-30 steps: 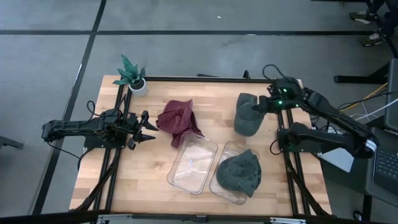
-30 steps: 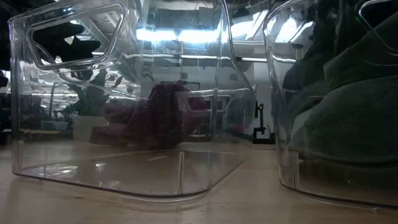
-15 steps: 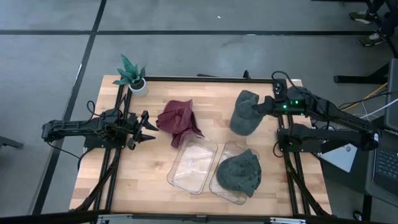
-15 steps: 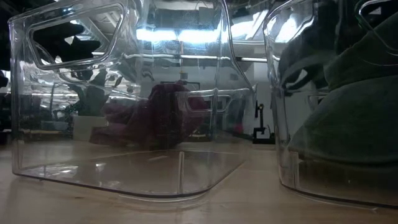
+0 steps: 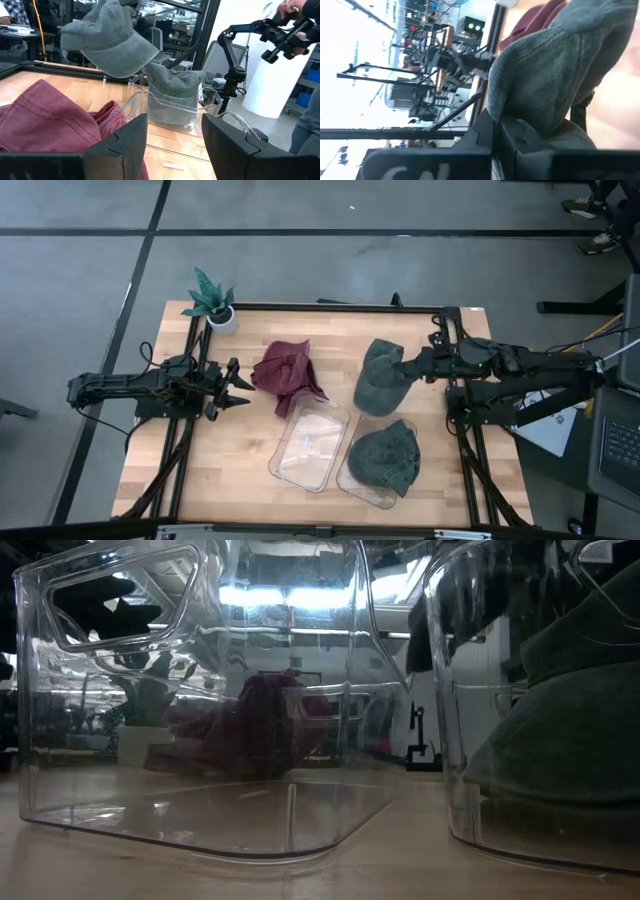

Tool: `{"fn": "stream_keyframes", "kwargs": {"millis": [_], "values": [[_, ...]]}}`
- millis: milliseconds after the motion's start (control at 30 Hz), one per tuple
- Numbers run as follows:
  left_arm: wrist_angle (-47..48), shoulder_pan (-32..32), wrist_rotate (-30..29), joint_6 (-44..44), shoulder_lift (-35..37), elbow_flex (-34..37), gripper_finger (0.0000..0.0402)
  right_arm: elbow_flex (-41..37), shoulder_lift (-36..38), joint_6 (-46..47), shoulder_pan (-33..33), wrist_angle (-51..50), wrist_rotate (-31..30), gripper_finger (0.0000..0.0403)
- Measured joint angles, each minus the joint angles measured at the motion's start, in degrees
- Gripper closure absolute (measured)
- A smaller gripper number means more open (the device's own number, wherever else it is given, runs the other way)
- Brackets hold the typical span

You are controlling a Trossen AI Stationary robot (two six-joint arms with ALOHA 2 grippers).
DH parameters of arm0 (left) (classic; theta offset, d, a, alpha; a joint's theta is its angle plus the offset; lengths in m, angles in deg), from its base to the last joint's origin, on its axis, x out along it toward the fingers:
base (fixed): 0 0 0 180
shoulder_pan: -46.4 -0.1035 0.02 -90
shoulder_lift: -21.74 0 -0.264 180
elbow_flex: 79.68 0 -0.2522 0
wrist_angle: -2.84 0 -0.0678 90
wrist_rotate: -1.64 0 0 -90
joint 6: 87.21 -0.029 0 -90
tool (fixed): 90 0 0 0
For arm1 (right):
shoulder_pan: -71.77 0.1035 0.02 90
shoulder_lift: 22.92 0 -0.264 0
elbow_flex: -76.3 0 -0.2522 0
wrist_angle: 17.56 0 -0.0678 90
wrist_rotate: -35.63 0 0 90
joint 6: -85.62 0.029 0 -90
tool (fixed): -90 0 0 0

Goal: Pick & Place hat
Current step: Put the gray cap into the right transparent bin

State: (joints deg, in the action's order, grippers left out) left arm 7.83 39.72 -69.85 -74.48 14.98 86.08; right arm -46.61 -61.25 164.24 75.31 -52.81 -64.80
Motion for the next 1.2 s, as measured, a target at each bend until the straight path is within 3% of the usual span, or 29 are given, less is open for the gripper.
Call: {"fn": "stream_keyframes", "kwargs": {"millis": [167, 433, 900, 1200], "values": [[0.0, 0.0, 0.0, 0.0, 0.0, 0.0, 0.0217, 0.0, -2.2, 5.0, 7.7, 3.1, -1.6, 0.0399], [0.0, 0.0, 0.0, 0.0, 0.0, 0.0, 0.0217, 0.0, -7.0, 4.1, 14.9, 5.0, -1.6, 0.0399], [0.0, 0.0, 0.0, 0.0, 0.0, 0.0, 0.0217, 0.2, -15.7, -11.6, 15.8, 25.0, 0.4, 0.0399], [0.1, 0.0, 0.0, -0.3, 0.0, 0.0, 0.0217, 12.7, -23.0, -16.8, 15.8, 21.2, -4.1, 0.04]]}}
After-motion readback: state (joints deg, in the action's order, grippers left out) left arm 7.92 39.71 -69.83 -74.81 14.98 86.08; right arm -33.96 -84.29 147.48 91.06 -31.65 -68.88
